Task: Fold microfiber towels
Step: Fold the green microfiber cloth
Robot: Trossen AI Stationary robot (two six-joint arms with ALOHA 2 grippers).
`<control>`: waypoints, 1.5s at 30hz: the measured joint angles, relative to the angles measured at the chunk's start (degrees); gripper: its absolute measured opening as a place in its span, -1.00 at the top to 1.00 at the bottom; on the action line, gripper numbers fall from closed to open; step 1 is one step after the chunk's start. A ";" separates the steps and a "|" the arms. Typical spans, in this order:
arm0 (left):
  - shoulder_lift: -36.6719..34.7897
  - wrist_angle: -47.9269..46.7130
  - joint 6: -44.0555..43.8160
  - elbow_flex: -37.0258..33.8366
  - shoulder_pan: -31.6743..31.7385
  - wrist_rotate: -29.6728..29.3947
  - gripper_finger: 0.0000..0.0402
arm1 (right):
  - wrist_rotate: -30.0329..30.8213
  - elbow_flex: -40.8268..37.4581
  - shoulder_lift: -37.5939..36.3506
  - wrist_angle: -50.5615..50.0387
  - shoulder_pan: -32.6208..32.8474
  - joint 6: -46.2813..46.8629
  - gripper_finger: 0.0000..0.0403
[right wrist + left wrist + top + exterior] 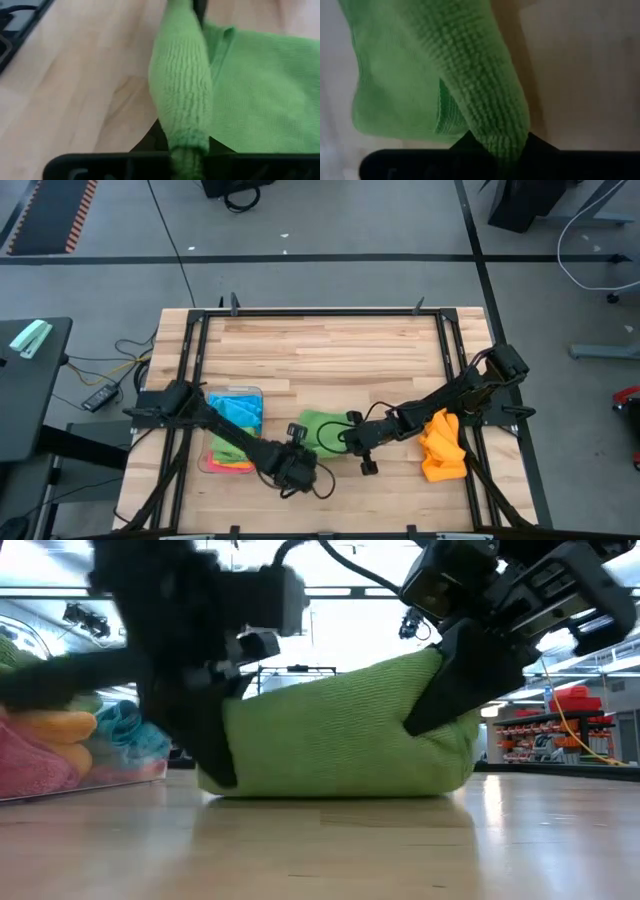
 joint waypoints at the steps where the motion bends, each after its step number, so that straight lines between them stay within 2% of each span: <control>1: -0.93 -0.30 0.95 0.43 0.49 2.01 0.93 | -0.71 0.00 0.00 -0.11 0.08 -0.02 0.96; 7: -3.50 1.09 3.84 1.24 4.01 15.21 0.83 | -1.53 0.02 0.37 -0.41 2.57 -0.22 0.96; 11: -3.78 2.25 5.56 1.24 6.20 19.22 0.93 | -1.44 0.05 1.02 -1.07 4.88 -0.42 0.94; 15: -3.78 3.52 6.00 1.26 8.00 22.50 0.94 | -0.96 0.04 1.68 -2.52 5.47 -0.06 0.81; 22: -3.81 -0.01 6.90 1.26 10.74 23.16 0.76 | -0.20 0.00 1.20 -5.33 1.77 2.97 0.69; 33: -3.83 -0.55 7.67 1.26 13.79 23.18 0.87 | -1.31 0.00 0.98 -7.87 -0.78 8.94 0.66; 45: -3.87 -0.24 6.99 1.29 16.75 23.07 0.65 | -1.72 0.00 0.13 -10.54 -1.37 15.17 0.11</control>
